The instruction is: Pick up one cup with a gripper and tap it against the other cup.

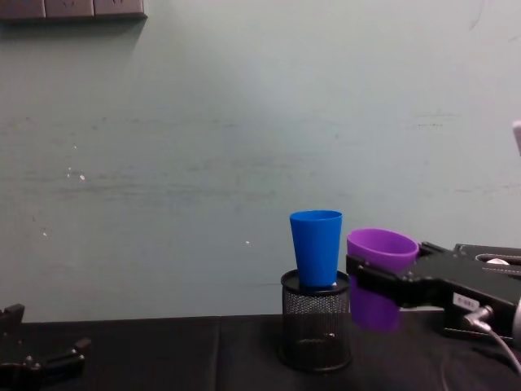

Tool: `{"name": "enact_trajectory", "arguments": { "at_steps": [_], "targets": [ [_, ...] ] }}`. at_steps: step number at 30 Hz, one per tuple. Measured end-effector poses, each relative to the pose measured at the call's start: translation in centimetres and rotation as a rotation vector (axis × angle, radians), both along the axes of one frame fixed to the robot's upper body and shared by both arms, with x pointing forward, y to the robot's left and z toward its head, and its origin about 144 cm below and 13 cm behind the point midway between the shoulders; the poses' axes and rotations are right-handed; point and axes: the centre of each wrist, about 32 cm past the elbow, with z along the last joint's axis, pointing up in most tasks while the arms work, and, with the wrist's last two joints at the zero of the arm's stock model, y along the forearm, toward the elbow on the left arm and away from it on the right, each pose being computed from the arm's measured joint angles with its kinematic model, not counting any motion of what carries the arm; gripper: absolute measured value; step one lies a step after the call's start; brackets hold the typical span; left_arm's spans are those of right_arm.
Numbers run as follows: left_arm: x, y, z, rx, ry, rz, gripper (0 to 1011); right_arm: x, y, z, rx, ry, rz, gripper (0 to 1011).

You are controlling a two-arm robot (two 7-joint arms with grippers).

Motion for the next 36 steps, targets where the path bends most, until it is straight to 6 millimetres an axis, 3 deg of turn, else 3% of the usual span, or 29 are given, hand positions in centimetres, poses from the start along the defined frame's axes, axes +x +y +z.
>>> {"name": "enact_trajectory", "arguments": {
  "at_steps": [20,36],
  "targets": [
    [0.0,0.0,0.0,0.000,0.000,0.000,1011,4.1,1.0,1.4,-0.017,-0.037,0.004,731],
    [0.0,0.0,0.0,0.000,0.000,0.000,1011,5.7,1.1,1.5,-0.023,-0.033,0.011,732]
  ]
}}
